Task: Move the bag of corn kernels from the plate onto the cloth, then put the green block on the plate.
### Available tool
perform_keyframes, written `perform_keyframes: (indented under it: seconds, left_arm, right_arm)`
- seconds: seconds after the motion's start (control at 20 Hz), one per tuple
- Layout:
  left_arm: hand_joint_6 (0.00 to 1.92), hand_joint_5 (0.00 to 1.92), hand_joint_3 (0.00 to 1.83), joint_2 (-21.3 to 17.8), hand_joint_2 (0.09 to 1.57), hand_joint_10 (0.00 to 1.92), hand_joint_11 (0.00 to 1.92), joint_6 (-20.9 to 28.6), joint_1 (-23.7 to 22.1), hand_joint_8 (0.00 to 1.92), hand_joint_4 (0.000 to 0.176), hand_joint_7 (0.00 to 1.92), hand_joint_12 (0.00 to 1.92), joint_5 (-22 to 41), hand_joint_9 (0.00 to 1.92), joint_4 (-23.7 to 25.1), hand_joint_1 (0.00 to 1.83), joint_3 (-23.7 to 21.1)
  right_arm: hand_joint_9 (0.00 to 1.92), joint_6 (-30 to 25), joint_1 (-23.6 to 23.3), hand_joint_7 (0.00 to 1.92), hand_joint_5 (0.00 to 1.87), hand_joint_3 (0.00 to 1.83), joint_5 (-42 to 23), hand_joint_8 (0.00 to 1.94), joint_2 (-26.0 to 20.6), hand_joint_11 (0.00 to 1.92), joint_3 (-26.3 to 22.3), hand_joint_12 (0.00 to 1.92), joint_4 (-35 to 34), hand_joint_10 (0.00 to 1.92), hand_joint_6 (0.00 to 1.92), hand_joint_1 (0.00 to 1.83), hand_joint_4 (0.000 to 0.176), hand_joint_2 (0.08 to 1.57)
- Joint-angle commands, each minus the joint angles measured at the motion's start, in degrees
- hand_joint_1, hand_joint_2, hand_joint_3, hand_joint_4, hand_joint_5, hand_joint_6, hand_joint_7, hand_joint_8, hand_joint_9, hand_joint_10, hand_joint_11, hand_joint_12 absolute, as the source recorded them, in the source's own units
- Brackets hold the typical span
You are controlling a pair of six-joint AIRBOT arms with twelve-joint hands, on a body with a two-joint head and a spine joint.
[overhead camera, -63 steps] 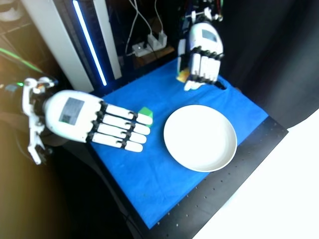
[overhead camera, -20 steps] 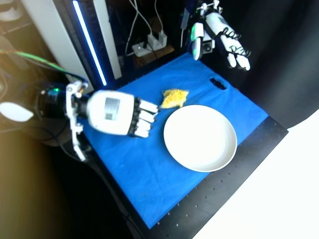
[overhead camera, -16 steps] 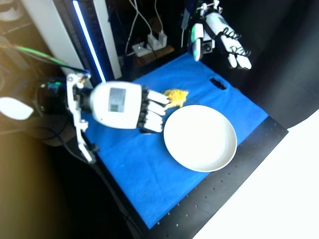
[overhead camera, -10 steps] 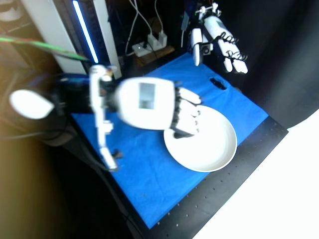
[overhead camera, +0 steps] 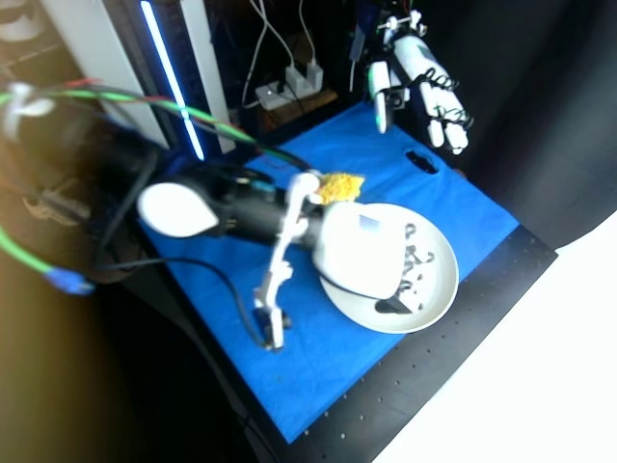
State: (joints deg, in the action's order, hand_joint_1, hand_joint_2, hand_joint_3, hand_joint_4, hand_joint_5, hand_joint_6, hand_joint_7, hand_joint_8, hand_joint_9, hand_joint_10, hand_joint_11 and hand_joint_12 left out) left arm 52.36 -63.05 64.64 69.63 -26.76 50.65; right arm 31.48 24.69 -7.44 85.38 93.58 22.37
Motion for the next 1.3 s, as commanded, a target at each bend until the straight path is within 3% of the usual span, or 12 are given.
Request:
perform_keyframes:
  seconds: [0.0,0.1,0.15,0.2,0.3,0.4,0.55,0.75,0.9,1.0,1.15,1.25]
  left_arm:
    - [0.0,0.12,0.0,0.18,1.33,0.01,0.0,0.53,-0.38,0.01,0.094,0.06,0.88,7.18,0.12,1.78,0.74,0.2]
    - [0.0,0.12,0.0,0.19,1.33,0.02,0.0,0.57,-0.38,0.0,0.111,0.06,0.94,7.27,0.13,1.78,0.74,0.19]
    - [0.0,0.11,0.0,0.2,1.33,0.01,0.0,0.57,-0.38,0.0,0.112,0.05,0.94,7.29,0.13,1.78,0.72,0.19]
    - [0.0,0.1,0.0,0.21,1.33,0.01,0.0,0.57,-0.38,0.0,0.111,0.04,0.94,7.31,0.13,1.77,0.72,0.19]
    - [0.0,0.09,0.0,0.24,1.33,0.01,0.0,0.58,-0.38,0.0,0.11,0.04,0.92,7.35,0.13,1.72,0.71,0.21]
    - [0.01,0.11,0.0,0.26,1.32,0.01,0.0,0.62,-0.37,0.0,0.117,0.05,0.91,7.37,0.13,1.61,0.74,0.24]
    - [0.0,0.1,0.0,0.23,1.31,0.01,0.0,0.63,-0.35,0.0,0.134,0.04,0.75,7.4,0.1,1.45,0.78,0.25]
    - [0.0,0.11,0.0,0.23,1.23,0.01,0.0,0.63,-0.28,0.0,0.12,0.06,0.74,7.51,0.1,1.01,0.72,0.14]
    - [0.0,0.12,0.0,0.17,1.2,0.01,0.0,0.63,-0.28,0.0,0.104,0.07,0.56,7.66,0.08,0.79,0.65,-0.1]
    - [0.0,0.1,0.0,0.07,1.2,0.01,0.0,0.63,-0.26,0.0,0.126,0.04,0.38,7.7,0.05,0.62,0.66,-0.2]
    - [0.0,0.11,0.0,-0.14,1.23,0.01,0.0,0.63,-0.21,0.0,0.131,0.04,0.31,8.1,0.06,0.41,0.74,-0.45]
    - [0.0,0.12,0.0,-0.82,1.22,0.0,0.0,0.62,-0.12,0.0,0.139,0.04,0.11,8.81,0.03,0.49,0.72,-0.82]
  right_arm:
    - [0.79,0.1,-0.95,0.68,0.56,0.0,-3.78,1.46,-0.04,0.6,0.46,1.65,-0.21,1.58,1.34,1.33,0.0,1.26]
    - [0.67,0.1,-0.93,0.67,0.42,0.0,-2.8,1.49,0.53,0.68,0.63,1.7,0.4,1.34,0.57,1.29,0.0,1.27]
    - [0.37,0.1,-0.93,0.36,0.3,0.0,-2.44,0.72,0.83,0.23,0.59,1.66,0.89,0.93,0.36,1.06,0.0,1.26]
    - [0.2,0.1,-0.93,0.27,0.24,0.0,-2.34,0.27,0.96,0.05,0.46,1.47,1.32,0.59,0.19,0.87,0.0,1.29]
    - [0.05,0.1,-0.92,0.08,0.06,0.0,-2.18,0.02,1.09,0.0,-0.1,0.67,2.39,0.17,0.02,0.61,0.0,1.3]
    - [0.0,0.1,-0.91,0.0,0.0,0.0,-2.13,0.0,1.09,0.0,-0.35,0.41,2.75,0.02,0.0,0.58,0.0,1.25]
    - [0.0,0.1,-0.92,0.0,0.0,0.0,-2.1,0.0,1.06,0.0,-1.05,0.05,3.77,0.0,0.0,0.58,0.037,1.13]
    - [0.0,0.1,-1.41,0.0,0.0,0.0,-4.09,0.0,-3.39,0.0,-5.25,0.0,4.63,0.0,0.0,0.57,0.095,1.05]
    - [0.0,0.09,-3.04,0.0,0.0,0.0,-8.11,0.0,-9.2,0.0,-10.05,0.0,4.13,0.0,0.0,0.68,0.075,1.05]
    - [0.0,0.09,-3.06,0.0,0.0,0.0,-13.02,0.0,-13.44,0.0,-13.8,0.0,3.06,0.0,0.0,0.6,0.059,1.05]
    - [0.0,0.09,-3.05,0.0,0.0,0.01,-19.98,0.0,-18.43,0.0,-18.83,0.0,2.82,0.0,0.0,0.49,0.087,1.09]
    - [0.0,0.08,-3.03,0.0,0.0,0.06,-26.4,0.0,-24.33,0.0,-23.28,0.0,2.76,0.0,0.0,0.58,0.01,1.23]
